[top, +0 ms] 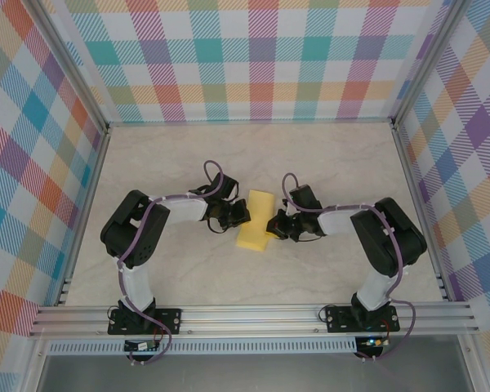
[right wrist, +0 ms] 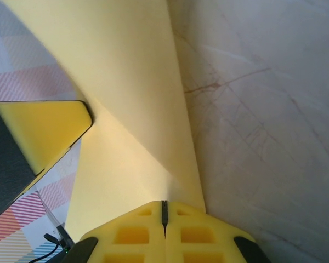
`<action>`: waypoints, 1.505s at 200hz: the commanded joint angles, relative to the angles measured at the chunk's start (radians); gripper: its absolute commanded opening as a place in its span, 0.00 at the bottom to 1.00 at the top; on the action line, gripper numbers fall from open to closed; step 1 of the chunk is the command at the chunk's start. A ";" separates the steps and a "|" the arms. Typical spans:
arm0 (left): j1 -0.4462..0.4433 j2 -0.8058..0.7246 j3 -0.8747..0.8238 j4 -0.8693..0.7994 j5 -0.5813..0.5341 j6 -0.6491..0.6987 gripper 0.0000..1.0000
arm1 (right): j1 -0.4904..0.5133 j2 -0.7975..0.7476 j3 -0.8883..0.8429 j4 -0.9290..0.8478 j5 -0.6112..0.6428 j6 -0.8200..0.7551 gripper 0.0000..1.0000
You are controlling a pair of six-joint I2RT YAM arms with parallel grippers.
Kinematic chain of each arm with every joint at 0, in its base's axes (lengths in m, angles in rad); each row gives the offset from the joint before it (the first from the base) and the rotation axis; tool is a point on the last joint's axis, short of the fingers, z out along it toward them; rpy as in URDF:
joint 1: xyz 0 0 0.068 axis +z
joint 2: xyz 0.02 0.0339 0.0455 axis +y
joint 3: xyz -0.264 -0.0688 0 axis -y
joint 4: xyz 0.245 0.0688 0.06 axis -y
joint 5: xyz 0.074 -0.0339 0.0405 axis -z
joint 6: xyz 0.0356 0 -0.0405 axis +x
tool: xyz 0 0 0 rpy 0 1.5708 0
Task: Fold a paper plane with a square sheet of paper (pick it up from the middle)
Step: Fold the square sheet of paper in half at the center of the table.
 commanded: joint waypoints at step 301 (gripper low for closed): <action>-0.014 0.024 -0.043 -0.038 -0.017 0.017 0.00 | 0.057 -0.007 -0.215 0.287 -0.047 -0.017 0.04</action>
